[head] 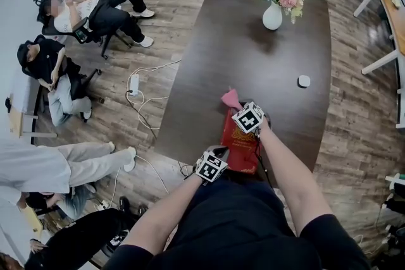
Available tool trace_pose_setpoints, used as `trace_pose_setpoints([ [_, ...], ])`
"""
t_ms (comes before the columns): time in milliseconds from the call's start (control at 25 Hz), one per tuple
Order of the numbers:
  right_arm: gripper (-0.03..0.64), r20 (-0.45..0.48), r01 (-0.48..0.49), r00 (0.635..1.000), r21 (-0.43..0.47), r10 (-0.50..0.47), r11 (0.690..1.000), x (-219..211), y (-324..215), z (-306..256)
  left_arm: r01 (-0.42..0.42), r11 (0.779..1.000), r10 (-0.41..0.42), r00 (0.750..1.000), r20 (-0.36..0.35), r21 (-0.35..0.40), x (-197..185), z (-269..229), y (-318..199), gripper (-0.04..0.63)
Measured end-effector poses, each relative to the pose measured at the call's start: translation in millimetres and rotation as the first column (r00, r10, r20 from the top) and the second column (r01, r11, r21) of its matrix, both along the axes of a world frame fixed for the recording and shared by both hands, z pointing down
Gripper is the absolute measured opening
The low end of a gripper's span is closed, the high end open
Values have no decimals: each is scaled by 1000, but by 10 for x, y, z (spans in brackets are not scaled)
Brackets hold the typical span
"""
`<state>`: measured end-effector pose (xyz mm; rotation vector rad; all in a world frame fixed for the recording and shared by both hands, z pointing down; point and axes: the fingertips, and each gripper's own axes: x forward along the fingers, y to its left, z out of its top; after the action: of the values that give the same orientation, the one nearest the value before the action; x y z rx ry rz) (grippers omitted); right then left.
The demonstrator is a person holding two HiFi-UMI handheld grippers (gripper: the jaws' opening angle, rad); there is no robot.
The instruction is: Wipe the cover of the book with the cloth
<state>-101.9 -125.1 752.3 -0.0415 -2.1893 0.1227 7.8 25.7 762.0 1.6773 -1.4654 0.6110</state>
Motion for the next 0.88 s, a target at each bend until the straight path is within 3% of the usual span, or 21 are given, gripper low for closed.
trace_pose_setpoints([
  [880, 120, -3, -39, 999, 0, 39, 999, 264, -180, 39, -8, 1000, 8, 1000, 19, -7, -23, 46, -15, -5],
])
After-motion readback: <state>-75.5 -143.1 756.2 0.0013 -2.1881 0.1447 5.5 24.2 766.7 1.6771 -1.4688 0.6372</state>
